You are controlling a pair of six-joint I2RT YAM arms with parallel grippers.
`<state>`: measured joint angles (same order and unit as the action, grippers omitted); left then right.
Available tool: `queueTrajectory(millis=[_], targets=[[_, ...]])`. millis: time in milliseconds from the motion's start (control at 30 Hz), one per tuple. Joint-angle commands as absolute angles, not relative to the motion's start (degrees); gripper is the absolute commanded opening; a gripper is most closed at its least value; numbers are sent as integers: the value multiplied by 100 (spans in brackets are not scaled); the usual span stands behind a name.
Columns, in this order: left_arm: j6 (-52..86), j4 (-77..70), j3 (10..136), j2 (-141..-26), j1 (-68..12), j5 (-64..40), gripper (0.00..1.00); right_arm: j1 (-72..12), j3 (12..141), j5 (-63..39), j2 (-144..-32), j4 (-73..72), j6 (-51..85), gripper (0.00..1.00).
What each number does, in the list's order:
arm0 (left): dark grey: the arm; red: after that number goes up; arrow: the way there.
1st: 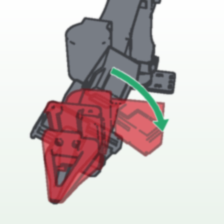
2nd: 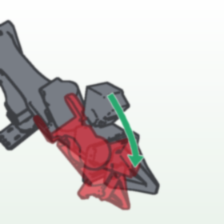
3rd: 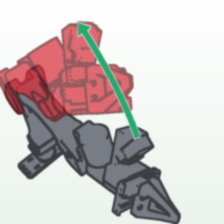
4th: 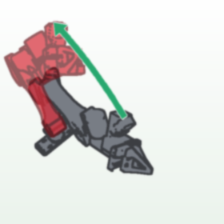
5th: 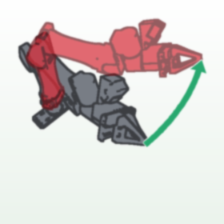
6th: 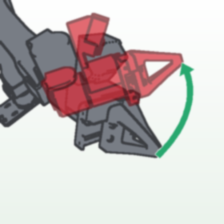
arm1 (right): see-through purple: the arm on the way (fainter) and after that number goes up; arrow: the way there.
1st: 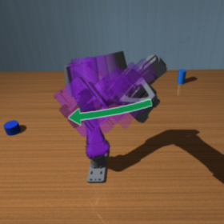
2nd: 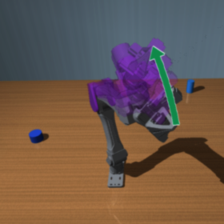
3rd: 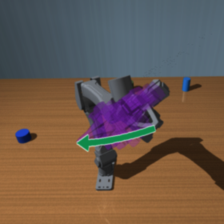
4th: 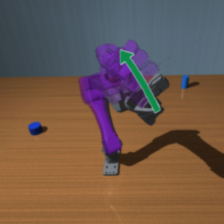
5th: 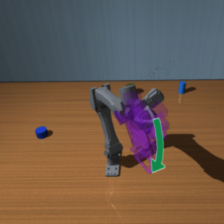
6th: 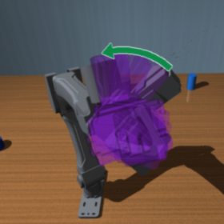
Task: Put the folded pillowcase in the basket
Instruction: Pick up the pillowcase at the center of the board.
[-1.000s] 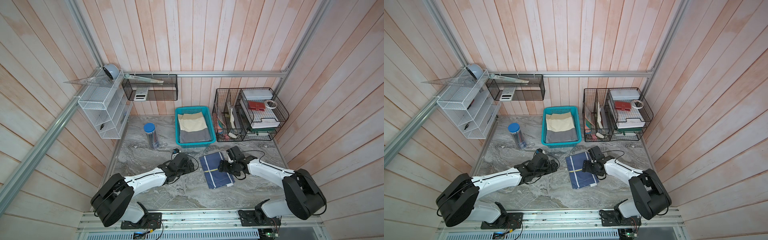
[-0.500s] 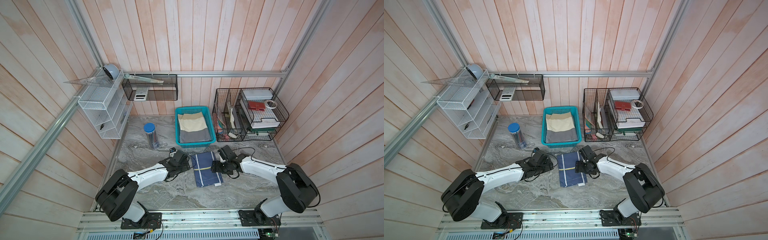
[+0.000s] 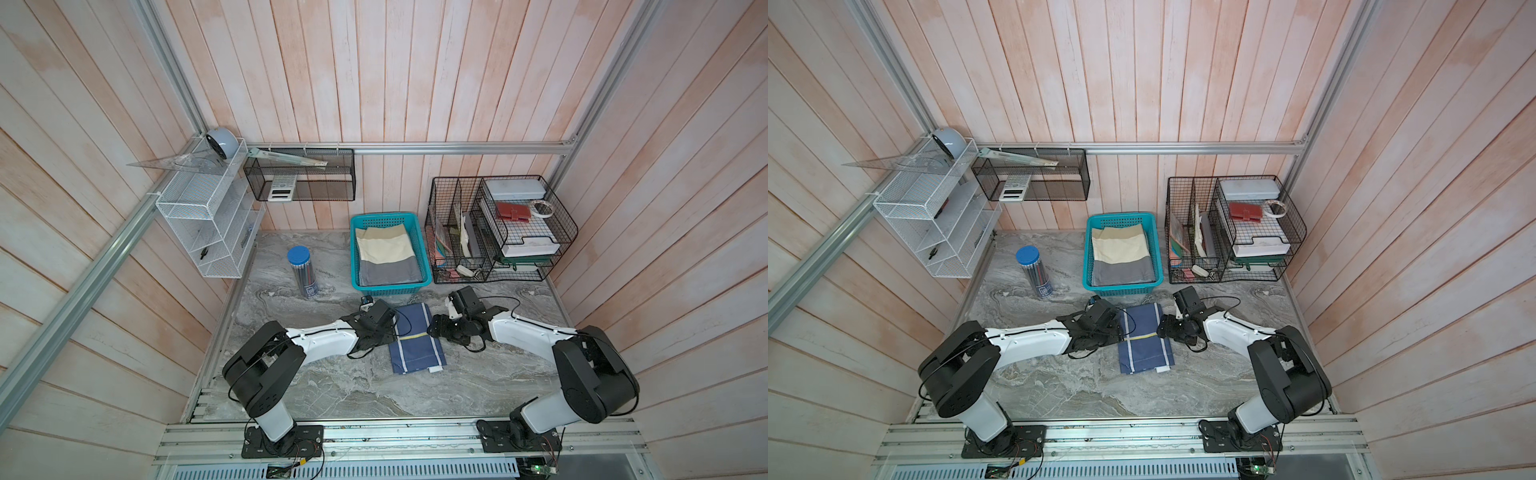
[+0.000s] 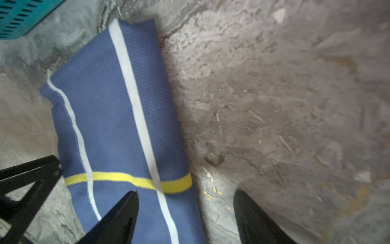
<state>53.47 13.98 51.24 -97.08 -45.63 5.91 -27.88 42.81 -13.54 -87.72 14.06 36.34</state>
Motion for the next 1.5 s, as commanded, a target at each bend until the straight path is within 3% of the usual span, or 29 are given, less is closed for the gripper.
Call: queueTrajectory(millis=[0,300,767,833,1167,1467], targets=[[5431,1354,5322,-9967,-4598,452,68,-2812,4243,-1506,-9069,1308,3521,74],[5484,1386,5514,-10274,-4614,428,49,-3075,4421,-1264,-9435,1400,3410,57],[5470,1312,5373,-10117,-4614,409,0,-3660,4486,-810,-9172,1639,3629,6],[5436,1411,5349,-9973,-4613,457,0,-3736,4513,-722,-9054,1733,3656,0],[5362,1842,5060,-8601,-4618,1002,0,-4021,5066,-321,-8078,2568,3719,0],[4978,2914,5888,-7592,-4242,1611,0,-4043,6282,312,-7664,2860,3317,0]])
